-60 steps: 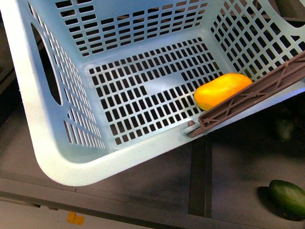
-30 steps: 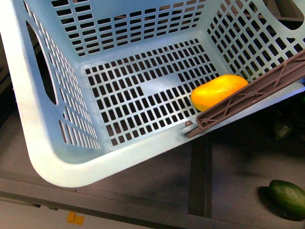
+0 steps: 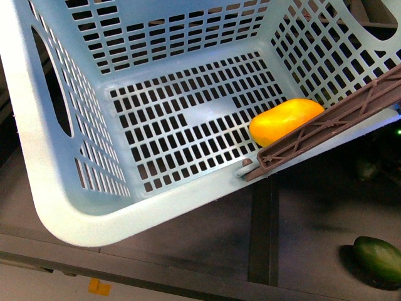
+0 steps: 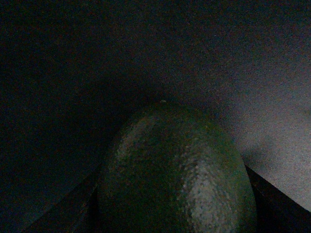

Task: Pick mango and avocado into basket

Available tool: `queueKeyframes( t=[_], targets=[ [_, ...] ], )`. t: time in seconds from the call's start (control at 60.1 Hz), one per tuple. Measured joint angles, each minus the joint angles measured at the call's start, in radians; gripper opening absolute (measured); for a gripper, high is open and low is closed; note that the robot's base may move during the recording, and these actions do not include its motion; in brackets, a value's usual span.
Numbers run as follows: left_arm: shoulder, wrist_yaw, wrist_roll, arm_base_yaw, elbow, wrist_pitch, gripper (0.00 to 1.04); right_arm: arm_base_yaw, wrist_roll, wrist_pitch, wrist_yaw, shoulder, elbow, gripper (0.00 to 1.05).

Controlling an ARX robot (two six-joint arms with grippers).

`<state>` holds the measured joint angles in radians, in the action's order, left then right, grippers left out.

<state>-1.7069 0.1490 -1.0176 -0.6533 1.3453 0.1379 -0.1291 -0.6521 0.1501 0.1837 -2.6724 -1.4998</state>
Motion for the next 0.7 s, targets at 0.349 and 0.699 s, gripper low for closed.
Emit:
queueKeyframes(
  t=[0.349, 0.699],
  targets=[
    [0.0, 0.001, 0.0, 0.0, 0.0, 0.0, 0.15, -0.018, 0.035, 0.104, -0.083, 0.058, 0.113, 0.58],
    [0.0, 0.0, 0.0, 0.0, 0.0, 0.0, 0.15, -0.109, 0.204, 0.268, -0.224, 0.405, 0.486, 0.58]
  ],
)
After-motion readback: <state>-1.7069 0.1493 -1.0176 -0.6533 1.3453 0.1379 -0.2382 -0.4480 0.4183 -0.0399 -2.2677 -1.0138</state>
